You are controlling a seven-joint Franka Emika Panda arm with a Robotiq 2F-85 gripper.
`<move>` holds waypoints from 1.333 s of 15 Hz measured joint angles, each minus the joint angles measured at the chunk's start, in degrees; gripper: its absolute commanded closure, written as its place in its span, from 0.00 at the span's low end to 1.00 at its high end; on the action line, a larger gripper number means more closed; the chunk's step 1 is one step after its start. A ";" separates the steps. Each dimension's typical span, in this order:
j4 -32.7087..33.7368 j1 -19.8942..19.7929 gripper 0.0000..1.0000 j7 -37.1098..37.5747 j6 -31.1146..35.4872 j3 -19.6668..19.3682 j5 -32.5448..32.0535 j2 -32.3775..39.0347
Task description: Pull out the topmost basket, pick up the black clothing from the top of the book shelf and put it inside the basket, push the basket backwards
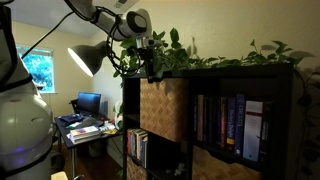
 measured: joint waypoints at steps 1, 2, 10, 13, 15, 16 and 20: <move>-0.87 0.01 0.95 -0.02 0.01 0.19 -0.04 -0.01; -1.64 0.03 0.96 -0.08 0.18 0.37 -0.05 -0.03; -10.91 -0.15 0.96 1.98 19.35 2.26 -8.81 -1.39; -14.23 -0.45 0.97 4.24 25.16 2.93 -12.40 -2.70; -16.10 -1.20 0.96 5.97 29.41 3.57 -14.82 -3.12; -16.87 -1.83 0.96 7.14 31.68 4.05 -16.25 -3.11; -18.76 -4.93 0.96 11.41 38.76 6.36 -21.28 -2.53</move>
